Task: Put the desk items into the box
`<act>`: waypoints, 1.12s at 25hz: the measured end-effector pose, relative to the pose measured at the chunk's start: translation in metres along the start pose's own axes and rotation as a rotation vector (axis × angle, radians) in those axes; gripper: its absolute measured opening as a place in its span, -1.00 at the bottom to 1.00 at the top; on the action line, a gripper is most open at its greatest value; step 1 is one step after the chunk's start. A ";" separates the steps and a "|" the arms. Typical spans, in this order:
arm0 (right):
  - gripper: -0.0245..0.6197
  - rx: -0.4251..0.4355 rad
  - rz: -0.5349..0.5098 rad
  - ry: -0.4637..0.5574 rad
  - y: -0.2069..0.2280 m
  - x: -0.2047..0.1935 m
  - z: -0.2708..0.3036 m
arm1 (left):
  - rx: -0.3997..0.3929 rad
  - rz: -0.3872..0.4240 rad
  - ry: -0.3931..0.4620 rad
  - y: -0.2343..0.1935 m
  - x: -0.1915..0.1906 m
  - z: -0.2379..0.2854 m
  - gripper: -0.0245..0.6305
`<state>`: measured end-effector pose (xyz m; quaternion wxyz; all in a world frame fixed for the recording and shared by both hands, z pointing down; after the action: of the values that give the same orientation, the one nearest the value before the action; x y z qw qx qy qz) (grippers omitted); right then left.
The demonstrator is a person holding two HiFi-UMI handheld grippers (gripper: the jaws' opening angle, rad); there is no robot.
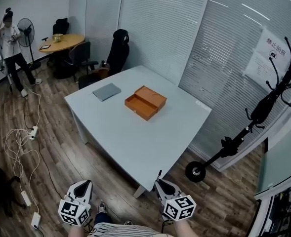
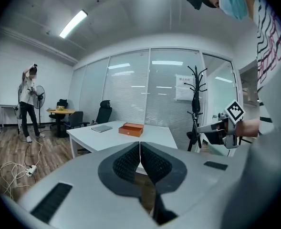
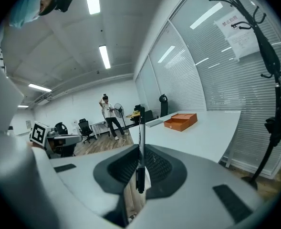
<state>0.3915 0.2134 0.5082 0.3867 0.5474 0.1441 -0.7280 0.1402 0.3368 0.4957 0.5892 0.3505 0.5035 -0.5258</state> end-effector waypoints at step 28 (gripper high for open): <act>-0.75 -0.261 0.178 0.155 -0.087 0.076 0.181 | -0.190 0.056 -0.021 -0.274 0.058 0.059 -0.85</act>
<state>0.1969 0.1256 0.4853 0.5051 0.5575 0.2178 -0.6218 -0.1166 0.2105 0.4868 0.6396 0.3015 0.5348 -0.4626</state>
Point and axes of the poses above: the fingertips, and each gripper's own axes: z forward along the fingers, y to its right, x out of its top, the point moved 1 cm from there along -z, backward along the fingers, and after that the axes turned 8 degrees about -x, right-handed, at the moved point
